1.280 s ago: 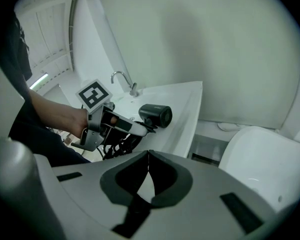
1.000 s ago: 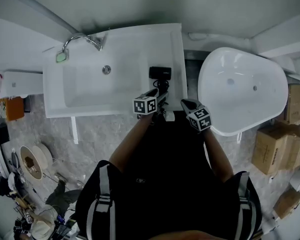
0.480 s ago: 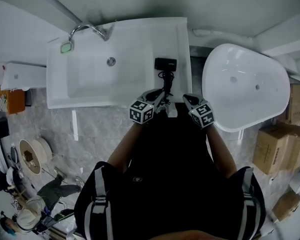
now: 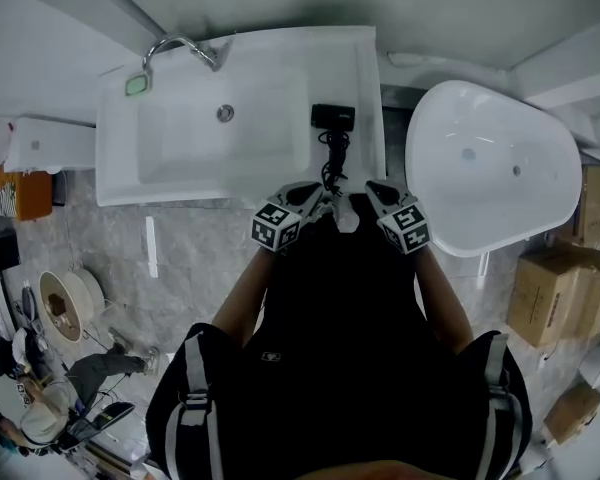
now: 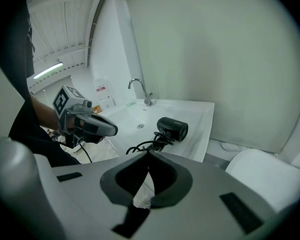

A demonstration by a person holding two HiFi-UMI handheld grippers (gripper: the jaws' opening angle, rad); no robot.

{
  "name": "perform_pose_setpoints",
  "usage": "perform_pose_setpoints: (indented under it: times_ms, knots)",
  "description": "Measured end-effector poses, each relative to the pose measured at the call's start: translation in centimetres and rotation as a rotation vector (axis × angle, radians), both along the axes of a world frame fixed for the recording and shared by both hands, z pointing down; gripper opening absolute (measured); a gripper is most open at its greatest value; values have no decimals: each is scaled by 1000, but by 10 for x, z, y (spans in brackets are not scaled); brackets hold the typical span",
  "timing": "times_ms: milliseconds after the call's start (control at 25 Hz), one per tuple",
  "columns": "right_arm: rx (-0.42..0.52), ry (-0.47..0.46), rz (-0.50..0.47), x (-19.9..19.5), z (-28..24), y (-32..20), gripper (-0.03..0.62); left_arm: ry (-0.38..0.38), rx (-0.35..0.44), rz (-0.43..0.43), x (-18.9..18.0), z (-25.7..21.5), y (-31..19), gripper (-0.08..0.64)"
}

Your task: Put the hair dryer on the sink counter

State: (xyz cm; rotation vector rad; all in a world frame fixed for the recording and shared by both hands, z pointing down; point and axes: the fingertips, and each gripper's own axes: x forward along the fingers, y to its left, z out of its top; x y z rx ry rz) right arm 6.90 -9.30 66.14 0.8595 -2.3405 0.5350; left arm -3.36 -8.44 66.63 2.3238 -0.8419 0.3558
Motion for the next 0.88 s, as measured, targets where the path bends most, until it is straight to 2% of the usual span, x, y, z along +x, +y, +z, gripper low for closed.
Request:
perform_pose_setpoints:
  times_ms: [400, 640, 880]
  knots:
    - [13, -45, -70, 0, -11, 1, 58, -32, 16, -86, 8, -15, -1, 15]
    - [9, -66, -107, 5, -13, 4, 58, -23, 49, -137, 16, -37, -1, 15]
    - [39, -78, -102, 24, -20, 5, 58, -20, 65, -175, 26, -51, 4, 15]
